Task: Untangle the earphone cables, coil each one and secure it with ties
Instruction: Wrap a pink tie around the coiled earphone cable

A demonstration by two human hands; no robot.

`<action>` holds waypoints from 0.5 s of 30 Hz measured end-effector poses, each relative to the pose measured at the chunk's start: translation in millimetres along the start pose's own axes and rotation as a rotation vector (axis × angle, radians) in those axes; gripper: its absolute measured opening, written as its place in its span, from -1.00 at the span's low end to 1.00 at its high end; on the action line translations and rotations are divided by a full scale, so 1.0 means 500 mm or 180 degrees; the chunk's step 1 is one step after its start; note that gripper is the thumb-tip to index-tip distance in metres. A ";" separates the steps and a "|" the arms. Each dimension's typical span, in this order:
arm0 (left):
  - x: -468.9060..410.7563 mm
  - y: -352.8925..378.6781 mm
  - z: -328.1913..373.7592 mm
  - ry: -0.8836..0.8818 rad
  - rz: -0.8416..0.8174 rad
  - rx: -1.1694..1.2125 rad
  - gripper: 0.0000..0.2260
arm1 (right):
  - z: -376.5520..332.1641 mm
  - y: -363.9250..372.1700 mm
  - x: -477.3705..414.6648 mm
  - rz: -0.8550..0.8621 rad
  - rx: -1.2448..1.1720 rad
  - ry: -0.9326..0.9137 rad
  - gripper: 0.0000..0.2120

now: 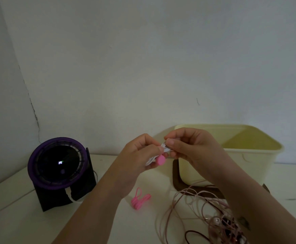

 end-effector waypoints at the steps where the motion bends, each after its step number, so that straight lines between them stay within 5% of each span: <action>1: 0.001 0.002 -0.003 -0.0069 -0.0091 0.0123 -0.91 | 0.000 0.002 0.000 -0.0031 -0.0009 0.0002 -0.93; 8: 0.012 0.018 -0.007 -0.0242 -0.0554 0.0010 -0.84 | -0.046 -0.006 0.008 -0.0438 0.1488 -0.0359 -0.89; 15: 0.010 0.018 -0.012 -0.0390 -0.0444 0.0381 -0.85 | -0.032 -0.004 0.011 -0.0501 0.0777 -0.0006 -0.78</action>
Point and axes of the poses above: each hand's wrist, its own x-axis away from the middle knuckle, its own y-axis out of the palm, z = x × y, the point moved 7 cm from there along -x, towards the middle knuckle, and after that the axes turned 4 degrees about -y, right-handed, at the moved point
